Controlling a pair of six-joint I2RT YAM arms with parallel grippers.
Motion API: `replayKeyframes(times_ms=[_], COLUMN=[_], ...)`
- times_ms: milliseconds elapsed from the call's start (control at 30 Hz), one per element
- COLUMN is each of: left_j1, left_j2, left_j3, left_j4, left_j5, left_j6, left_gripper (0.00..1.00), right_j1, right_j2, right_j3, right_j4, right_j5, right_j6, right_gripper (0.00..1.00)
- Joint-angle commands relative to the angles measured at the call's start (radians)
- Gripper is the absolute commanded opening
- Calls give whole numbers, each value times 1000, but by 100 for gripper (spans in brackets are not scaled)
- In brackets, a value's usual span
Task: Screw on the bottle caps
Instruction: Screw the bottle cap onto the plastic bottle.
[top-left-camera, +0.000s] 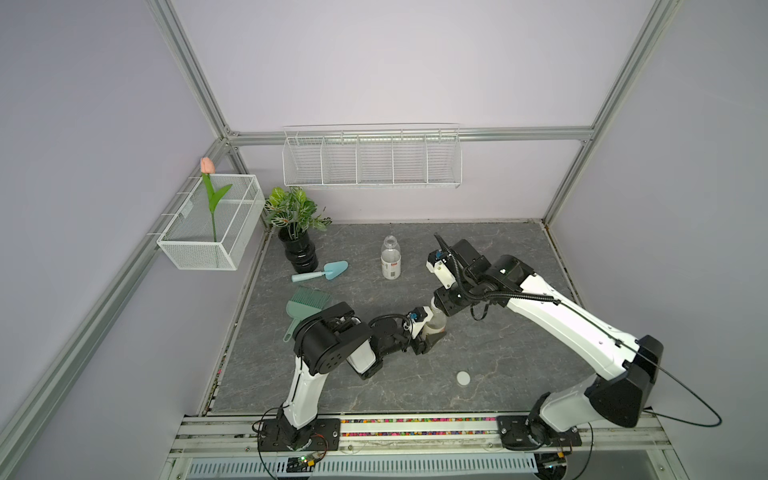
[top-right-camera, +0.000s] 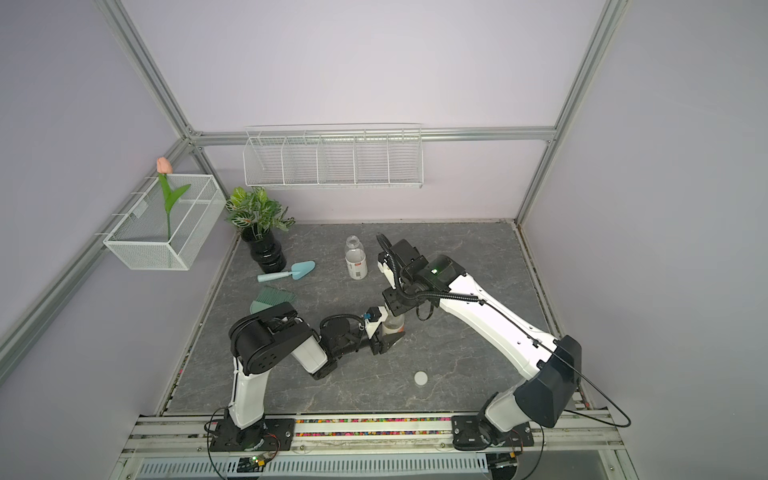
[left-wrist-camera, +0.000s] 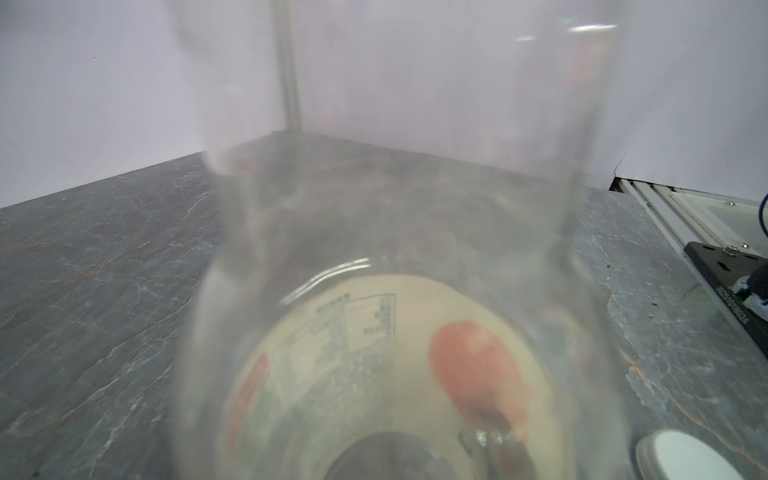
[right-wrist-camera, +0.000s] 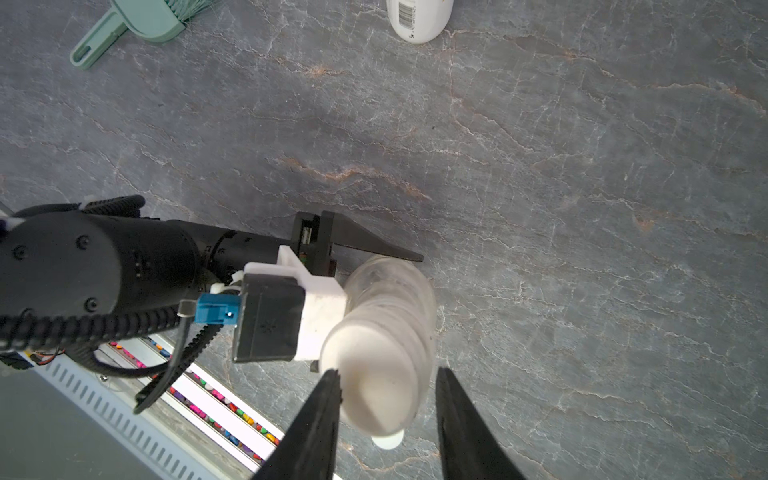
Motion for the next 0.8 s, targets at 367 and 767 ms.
replayKeyframes(times_ms=[367, 767], left_j1=[-15, -15], left_j2=[29, 31], left_j3=[-24, -31], left_j4=[-71, -59], left_j5=[8, -2], left_j6=[29, 35], left_gripper=[67, 67], right_j1=[-22, -28], right_j2=[-23, -32], right_j3=[-15, -24], right_j4=[4, 4], right_j5=[3, 9], right_j6=[22, 20], right_gripper=[30, 29])
